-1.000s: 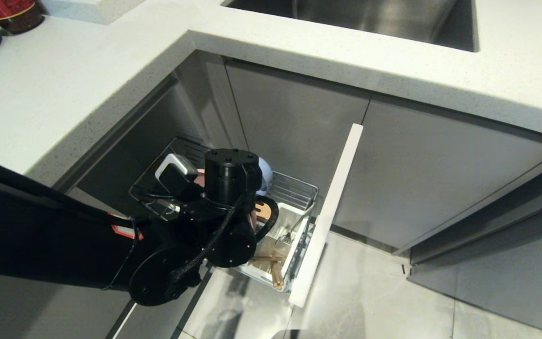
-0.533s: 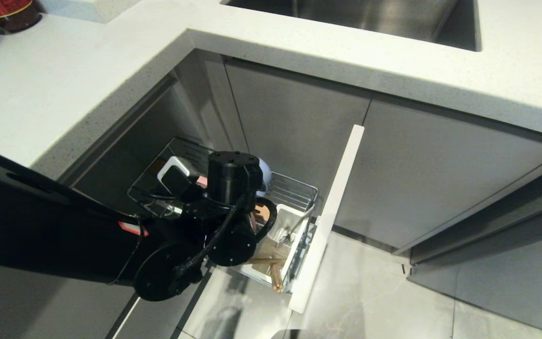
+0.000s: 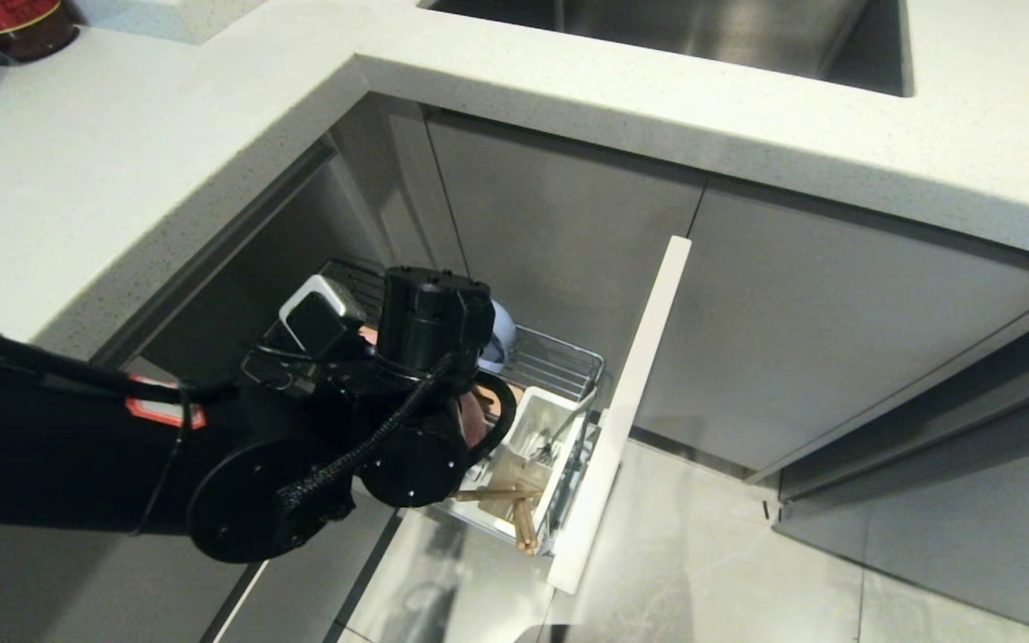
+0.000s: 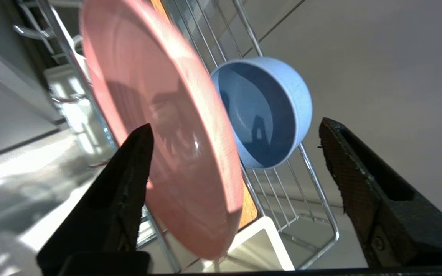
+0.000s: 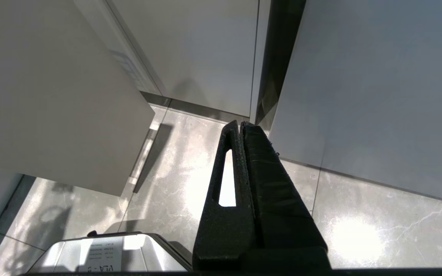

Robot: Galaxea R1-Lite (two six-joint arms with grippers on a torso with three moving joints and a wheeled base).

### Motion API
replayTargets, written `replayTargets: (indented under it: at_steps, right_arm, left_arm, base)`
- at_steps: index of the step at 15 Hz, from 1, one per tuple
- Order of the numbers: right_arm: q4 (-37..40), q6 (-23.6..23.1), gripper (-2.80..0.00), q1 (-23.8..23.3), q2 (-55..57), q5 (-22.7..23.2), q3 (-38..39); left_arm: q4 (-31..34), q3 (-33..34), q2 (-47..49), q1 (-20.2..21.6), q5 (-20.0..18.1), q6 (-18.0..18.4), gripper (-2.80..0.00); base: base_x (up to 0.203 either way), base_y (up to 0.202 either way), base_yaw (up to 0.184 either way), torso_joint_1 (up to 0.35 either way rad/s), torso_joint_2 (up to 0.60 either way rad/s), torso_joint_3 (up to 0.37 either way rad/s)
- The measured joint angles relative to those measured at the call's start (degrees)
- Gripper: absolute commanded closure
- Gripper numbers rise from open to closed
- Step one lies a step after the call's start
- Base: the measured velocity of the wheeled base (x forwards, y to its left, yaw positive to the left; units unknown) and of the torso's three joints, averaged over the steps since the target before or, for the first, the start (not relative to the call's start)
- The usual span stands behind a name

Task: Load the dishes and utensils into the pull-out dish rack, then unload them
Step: Take the plate out of the cupboard

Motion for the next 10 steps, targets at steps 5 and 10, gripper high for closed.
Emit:
replayTargets:
  at_steps: [5, 10]
  right_arm:
    - [0.0, 0.0, 0.0, 0.0, 0.0, 0.0, 0.0]
    - [0.0, 0.0, 0.0, 0.0, 0.0, 0.0, 0.0]
  left_arm:
    - [19.0, -8.2, -7.7, -2.7, -0.4, -4.0, 0.0]
    - [23.5, -12.5, -15.2, -3.5, -0.1, -2.1, 0.0]
  base:
    - [0.0, 0.0, 0.0, 0.0, 0.0, 0.0]
    - [0.0, 0.0, 0.0, 0.0, 0.0, 0.0]
